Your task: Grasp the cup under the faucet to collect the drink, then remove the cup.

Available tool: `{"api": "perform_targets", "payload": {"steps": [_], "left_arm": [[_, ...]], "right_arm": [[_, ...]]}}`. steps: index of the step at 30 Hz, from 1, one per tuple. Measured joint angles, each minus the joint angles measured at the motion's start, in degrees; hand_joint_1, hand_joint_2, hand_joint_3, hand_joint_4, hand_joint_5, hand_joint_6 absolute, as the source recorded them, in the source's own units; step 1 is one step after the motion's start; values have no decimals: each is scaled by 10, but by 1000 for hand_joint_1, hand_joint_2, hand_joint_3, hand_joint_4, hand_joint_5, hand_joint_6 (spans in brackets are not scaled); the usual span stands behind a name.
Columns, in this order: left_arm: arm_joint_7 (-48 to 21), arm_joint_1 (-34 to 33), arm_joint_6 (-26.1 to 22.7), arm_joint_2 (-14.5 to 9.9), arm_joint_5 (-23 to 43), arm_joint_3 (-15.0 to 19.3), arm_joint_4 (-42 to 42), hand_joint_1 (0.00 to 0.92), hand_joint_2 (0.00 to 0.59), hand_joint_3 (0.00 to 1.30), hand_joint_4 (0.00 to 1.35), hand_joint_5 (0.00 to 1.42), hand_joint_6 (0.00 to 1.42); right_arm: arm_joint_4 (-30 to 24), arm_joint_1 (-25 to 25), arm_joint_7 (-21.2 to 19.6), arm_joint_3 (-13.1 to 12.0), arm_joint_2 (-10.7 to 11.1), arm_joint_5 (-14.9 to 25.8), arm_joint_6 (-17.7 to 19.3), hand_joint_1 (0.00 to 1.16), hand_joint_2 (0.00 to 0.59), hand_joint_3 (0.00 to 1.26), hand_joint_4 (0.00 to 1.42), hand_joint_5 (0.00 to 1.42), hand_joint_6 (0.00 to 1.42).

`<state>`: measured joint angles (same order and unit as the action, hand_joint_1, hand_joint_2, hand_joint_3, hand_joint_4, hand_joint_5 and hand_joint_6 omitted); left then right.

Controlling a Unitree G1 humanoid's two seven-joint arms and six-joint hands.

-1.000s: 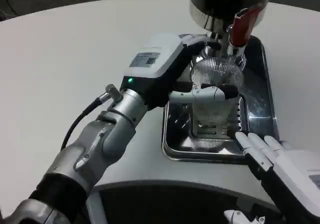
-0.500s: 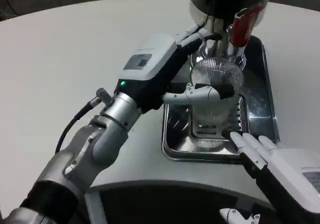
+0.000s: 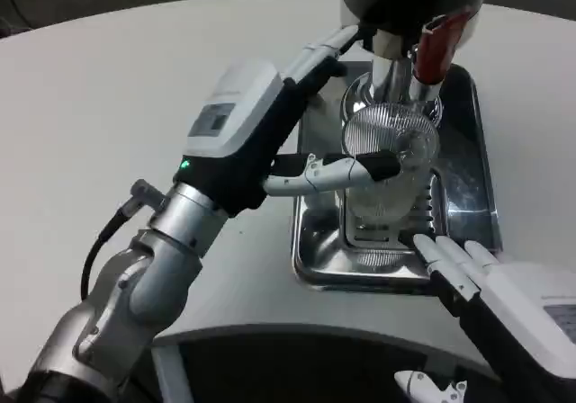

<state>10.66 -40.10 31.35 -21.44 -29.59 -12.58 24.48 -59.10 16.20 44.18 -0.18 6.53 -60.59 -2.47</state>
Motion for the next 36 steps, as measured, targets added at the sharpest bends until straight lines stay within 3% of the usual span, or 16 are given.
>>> {"api": "perform_targets", "payload": {"steps": [8, 14, 18, 23, 36], "left_arm": [[-35, 71, -4, -21, 51, 64, -143, 43, 56, 253, 256, 412, 663], [-109, 89, -18, -29, 160, 102, -219, 0, 84, 314, 309, 428, 579], [-181, 74, -45, -32, 243, 114, -245, 0, 93, 296, 316, 419, 517], [-271, 22, -120, -31, 342, 116, -252, 0, 102, 279, 286, 383, 452], [-377, -79, -213, -9, 404, 114, -204, 0, 110, 224, 214, 326, 373]], "right_arm": [[-1, 0, -1, 0, 4, -1, -1, 328, 407, 2, 0, 0, 0], [-1, -1, -1, 3, 4, -1, -3, 328, 407, 4, 0, 0, 0], [-1, -2, -1, 7, 4, -4, -3, 328, 407, 9, 0, 0, 0], [-1, -3, -1, 9, 4, -9, -3, 328, 407, 12, 0, 0, 0], [-1, -3, -1, 9, -2, -9, -2, 328, 407, 12, 0, 0, 0]]}}
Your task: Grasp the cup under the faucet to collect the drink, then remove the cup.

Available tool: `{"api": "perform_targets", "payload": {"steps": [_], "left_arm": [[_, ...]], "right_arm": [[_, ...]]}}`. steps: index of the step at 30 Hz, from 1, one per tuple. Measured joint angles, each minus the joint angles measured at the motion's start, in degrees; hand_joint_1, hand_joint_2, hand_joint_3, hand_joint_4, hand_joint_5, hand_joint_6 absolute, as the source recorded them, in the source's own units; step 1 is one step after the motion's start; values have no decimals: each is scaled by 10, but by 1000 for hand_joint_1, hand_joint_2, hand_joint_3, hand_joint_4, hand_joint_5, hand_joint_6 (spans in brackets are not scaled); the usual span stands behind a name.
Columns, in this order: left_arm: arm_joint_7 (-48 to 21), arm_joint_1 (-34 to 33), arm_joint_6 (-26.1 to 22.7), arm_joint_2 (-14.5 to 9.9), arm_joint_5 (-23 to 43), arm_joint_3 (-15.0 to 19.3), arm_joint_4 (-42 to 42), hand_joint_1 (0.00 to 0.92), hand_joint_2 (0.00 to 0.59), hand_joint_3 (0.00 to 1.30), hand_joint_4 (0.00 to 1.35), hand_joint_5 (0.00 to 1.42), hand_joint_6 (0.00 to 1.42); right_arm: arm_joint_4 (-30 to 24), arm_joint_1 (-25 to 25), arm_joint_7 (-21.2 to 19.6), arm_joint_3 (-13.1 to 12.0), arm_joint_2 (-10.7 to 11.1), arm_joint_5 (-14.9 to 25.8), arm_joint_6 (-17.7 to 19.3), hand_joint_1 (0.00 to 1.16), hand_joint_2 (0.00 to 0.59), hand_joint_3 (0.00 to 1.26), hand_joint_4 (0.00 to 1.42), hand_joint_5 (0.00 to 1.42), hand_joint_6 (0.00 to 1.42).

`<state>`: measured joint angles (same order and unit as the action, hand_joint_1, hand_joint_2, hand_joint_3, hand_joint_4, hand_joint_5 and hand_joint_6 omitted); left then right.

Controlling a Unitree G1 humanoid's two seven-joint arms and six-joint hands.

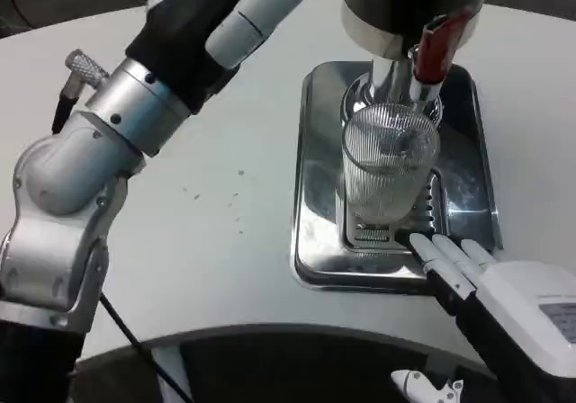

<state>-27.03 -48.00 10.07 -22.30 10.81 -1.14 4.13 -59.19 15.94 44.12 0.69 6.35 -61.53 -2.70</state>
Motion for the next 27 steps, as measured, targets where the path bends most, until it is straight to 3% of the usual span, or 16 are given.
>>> {"api": "perform_targets", "payload": {"steps": [10, 27], "left_arm": [[-57, -50, -41, 17, -1, -14, 69, 0, 113, 194, 185, 304, 349], [-99, -89, -43, 31, -44, -44, 145, 0, 111, 193, 178, 293, 325]], "right_arm": [[0, -2, 0, -5, -1, 6, 4, 328, 407, 12, 0, 0, 0], [0, -7, 8, -26, -8, 31, 28, 328, 407, 22, 0, 0, 0]]}}
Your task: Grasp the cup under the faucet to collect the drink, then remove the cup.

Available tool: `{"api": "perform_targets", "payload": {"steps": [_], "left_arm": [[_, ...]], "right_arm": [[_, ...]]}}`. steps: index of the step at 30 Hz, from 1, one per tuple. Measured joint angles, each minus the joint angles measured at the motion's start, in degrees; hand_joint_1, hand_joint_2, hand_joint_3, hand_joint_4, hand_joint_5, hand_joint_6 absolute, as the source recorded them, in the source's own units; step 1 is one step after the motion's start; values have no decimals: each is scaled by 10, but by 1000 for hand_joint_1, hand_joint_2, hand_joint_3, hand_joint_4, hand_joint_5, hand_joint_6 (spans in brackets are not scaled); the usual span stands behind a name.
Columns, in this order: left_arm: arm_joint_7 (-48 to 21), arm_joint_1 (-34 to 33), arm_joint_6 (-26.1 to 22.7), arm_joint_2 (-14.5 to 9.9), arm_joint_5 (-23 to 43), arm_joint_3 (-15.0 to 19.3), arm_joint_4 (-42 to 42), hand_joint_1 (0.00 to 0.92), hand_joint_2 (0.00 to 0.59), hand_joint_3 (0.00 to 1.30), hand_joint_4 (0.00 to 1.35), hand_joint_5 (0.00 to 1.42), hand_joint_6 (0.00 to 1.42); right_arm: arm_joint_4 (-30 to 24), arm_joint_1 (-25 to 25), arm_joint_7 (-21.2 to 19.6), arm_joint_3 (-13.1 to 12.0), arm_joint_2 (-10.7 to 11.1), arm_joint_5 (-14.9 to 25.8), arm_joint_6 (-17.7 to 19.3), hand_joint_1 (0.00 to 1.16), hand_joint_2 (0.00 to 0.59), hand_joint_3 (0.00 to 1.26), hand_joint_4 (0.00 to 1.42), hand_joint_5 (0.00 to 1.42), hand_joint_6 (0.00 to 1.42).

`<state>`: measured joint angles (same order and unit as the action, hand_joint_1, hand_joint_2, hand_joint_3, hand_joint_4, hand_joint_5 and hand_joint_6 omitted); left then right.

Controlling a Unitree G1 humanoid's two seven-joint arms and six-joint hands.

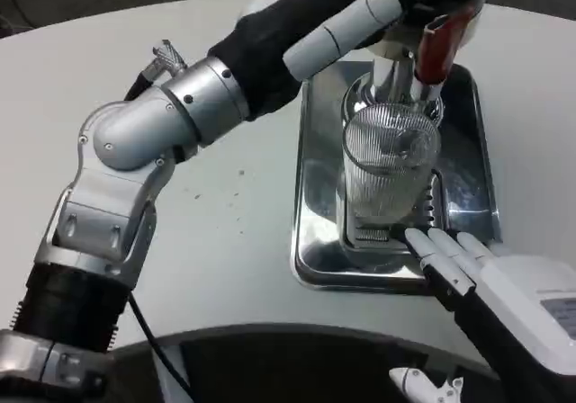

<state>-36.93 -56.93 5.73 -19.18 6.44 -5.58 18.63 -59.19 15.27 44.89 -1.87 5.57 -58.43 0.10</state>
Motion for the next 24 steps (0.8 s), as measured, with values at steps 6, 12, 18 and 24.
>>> {"api": "perform_targets", "payload": {"steps": [6, 12, 18, 24], "left_arm": [[-5, -11, 7, 0, -20, -4, 5, 0, 111, 195, 178, 289, 299], [-6, -16, 31, 0, -41, -18, 11, 0, 104, 174, 125, 234, 248], [-8, -17, 61, -1, -70, -35, 12, 0, 93, 142, 79, 179, 201], [-9, -19, 81, -5, -92, -48, 14, 0, 92, 132, 75, 162, 176]], "right_arm": [[0, 9, 2, -8, -7, 3, 14, 328, 407, 24, 0, 0, 0], [0, 13, 6, -16, -16, 5, 24, 328, 407, 24, 0, 0, 0], [0, 18, 11, -22, -28, 5, 31, 329, 407, 30, 0, 0, 0], [0, 20, 15, -25, -33, 6, 34, 329, 407, 33, 0, 0, 0]]}}
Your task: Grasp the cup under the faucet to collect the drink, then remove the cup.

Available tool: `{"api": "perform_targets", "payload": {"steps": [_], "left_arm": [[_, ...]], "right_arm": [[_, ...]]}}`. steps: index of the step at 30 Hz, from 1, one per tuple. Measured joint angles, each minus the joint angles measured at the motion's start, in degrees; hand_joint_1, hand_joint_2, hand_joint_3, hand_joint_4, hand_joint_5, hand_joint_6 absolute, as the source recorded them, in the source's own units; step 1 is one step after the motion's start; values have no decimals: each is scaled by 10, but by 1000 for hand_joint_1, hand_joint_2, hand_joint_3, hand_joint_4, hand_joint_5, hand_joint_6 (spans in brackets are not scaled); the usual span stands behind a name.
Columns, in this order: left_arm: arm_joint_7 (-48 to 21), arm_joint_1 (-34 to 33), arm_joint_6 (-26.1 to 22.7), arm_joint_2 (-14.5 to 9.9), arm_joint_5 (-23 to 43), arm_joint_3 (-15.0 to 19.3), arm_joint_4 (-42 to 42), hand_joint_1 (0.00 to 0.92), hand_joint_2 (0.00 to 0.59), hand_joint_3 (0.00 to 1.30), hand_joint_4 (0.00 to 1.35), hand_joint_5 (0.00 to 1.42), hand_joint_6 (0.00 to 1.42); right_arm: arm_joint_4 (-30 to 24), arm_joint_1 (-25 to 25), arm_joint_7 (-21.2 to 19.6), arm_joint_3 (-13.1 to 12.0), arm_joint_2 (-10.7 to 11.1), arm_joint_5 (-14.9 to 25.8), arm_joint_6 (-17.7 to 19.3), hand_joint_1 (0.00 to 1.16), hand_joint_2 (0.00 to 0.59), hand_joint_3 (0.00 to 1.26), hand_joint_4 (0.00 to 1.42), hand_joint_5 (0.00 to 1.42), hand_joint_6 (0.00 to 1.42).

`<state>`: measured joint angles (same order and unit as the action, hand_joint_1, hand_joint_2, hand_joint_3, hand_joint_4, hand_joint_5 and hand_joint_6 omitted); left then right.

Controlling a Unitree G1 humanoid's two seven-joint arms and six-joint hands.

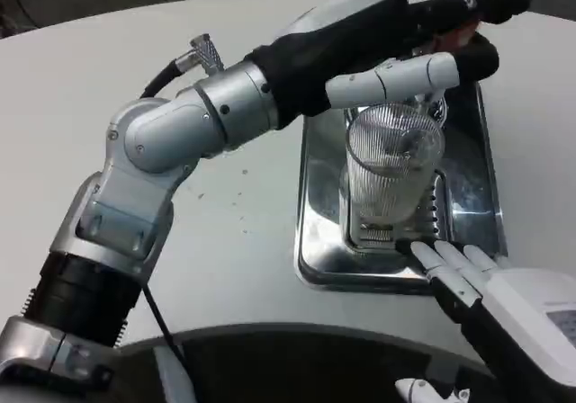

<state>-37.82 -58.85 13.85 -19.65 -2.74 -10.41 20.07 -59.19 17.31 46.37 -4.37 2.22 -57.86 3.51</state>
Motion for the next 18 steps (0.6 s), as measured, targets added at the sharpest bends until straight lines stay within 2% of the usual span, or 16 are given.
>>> {"api": "perform_targets", "payload": {"steps": [11, 18], "left_arm": [[0, -13, 28, -14, -27, -23, 9, 0, 91, 120, 63, 135, 122], [1, -26, 57, -19, -50, -40, 24, 0, 83, 128, 50, 106, 97]], "right_arm": [[0, -2, 7, -5, -2, 8, -1, 329, 407, 33, 0, 0, 0], [0, -12, 9, -4, -1, 8, -24, 329, 407, 34, 0, 0, 0]]}}
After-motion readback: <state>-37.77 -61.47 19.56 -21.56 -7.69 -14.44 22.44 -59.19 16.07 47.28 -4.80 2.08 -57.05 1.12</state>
